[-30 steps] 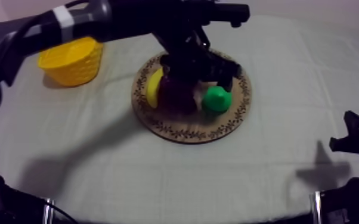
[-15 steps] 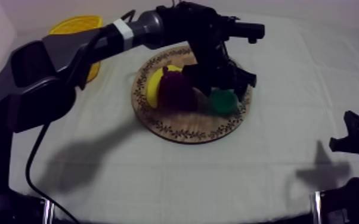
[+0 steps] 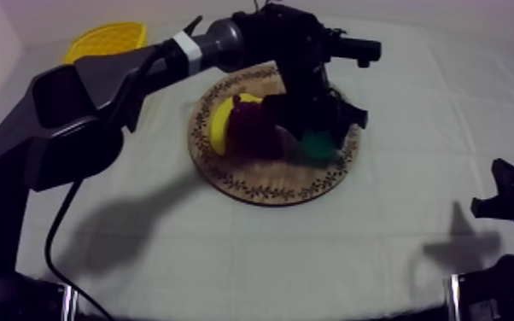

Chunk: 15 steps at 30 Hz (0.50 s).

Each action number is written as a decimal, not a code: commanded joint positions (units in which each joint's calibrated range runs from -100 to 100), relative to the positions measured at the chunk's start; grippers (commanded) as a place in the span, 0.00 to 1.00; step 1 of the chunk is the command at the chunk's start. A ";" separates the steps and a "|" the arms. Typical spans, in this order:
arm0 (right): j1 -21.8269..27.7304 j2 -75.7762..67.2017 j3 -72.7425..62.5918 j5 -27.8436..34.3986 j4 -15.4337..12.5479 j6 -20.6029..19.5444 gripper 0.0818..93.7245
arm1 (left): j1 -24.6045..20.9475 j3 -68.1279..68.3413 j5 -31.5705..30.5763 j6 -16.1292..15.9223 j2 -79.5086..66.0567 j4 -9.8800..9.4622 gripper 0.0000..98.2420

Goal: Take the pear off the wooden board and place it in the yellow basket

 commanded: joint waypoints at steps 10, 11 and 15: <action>-0.03 0.01 0.03 -0.04 0.00 0.00 0.00 | -3.89 0.39 7.78 2.11 -18.69 -10.54 0.59; -0.03 0.01 0.03 -0.04 0.00 0.01 0.00 | -4.75 1.61 7.92 2.18 -20.70 -11.22 0.59; -0.03 0.01 0.03 -0.04 0.00 -0.01 0.00 | -9.09 7.87 8.17 2.07 -27.75 -13.34 0.59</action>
